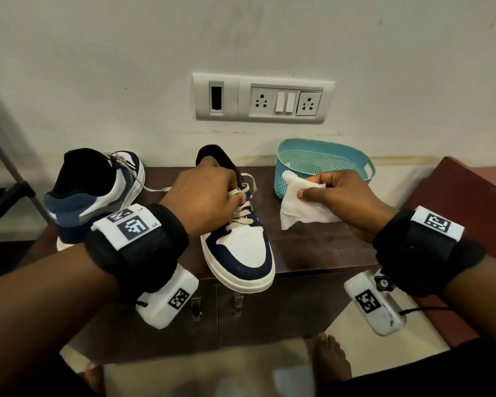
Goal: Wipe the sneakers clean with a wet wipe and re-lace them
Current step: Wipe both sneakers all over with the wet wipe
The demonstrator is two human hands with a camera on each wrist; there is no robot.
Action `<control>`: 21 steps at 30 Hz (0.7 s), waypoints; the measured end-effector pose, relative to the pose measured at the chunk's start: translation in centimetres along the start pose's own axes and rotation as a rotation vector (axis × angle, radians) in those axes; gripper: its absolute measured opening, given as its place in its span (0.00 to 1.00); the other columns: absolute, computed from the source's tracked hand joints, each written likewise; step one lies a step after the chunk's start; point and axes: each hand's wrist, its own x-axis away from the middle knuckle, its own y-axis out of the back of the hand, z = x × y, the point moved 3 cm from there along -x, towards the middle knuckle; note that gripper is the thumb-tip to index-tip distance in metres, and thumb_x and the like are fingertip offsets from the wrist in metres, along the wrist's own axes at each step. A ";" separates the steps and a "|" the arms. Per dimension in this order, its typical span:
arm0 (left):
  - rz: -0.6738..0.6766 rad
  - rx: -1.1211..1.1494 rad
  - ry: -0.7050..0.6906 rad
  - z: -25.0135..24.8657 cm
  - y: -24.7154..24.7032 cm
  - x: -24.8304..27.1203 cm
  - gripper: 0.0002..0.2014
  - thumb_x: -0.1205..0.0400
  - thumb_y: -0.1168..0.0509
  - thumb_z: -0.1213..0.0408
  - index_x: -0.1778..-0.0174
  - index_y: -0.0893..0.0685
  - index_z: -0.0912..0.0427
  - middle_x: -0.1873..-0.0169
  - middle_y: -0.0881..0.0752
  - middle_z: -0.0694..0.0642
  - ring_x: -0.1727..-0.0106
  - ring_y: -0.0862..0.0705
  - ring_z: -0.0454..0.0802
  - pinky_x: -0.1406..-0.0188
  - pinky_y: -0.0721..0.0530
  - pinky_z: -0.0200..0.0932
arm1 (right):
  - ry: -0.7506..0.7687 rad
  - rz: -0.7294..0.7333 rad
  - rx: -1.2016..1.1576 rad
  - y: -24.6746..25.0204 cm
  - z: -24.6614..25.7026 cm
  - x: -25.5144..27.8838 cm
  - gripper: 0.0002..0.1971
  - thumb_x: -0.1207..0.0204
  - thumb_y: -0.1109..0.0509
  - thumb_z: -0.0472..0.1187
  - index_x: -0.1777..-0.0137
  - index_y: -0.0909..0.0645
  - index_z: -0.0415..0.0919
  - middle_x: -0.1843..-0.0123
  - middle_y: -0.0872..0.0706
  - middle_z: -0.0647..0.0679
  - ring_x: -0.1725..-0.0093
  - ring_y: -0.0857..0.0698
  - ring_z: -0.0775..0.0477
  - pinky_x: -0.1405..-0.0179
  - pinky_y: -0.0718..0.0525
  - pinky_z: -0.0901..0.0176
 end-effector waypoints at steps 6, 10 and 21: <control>0.045 0.128 -0.319 2.1 0.4 0.5 0.09 0.16 0.31 0.54 0.42 0.14 0.50 0.40 0.21 0.49 0.46 0.17 0.52 0.47 0.19 0.49 | 0.008 0.315 0.073 -1.3 0.0 0.5 0.12 0.26 0.21 0.31 0.44 0.10 0.41 0.55 0.05 0.42 0.60 0.09 0.50 0.60 0.11 0.61; 0.142 0.167 -0.464 3.5 1.0 1.0 0.05 0.17 0.30 0.63 0.47 0.15 0.50 0.30 0.24 0.48 0.36 0.20 0.42 0.40 0.28 0.23 | 0.035 0.443 0.118 -3.1 0.2 0.7 0.17 0.26 0.19 0.31 0.39 0.14 0.43 0.56 0.07 0.42 0.62 0.10 0.52 0.64 0.14 0.65; 0.079 0.239 -0.318 6.8 2.0 2.0 0.13 0.23 0.34 0.47 0.43 0.19 0.40 0.33 0.22 0.41 0.36 0.19 0.41 0.36 0.18 0.52 | 0.051 0.741 0.139 -7.0 0.7 3.0 0.12 0.22 0.23 0.32 0.40 0.11 0.42 0.42 0.08 0.40 0.47 0.10 0.49 0.41 0.13 0.49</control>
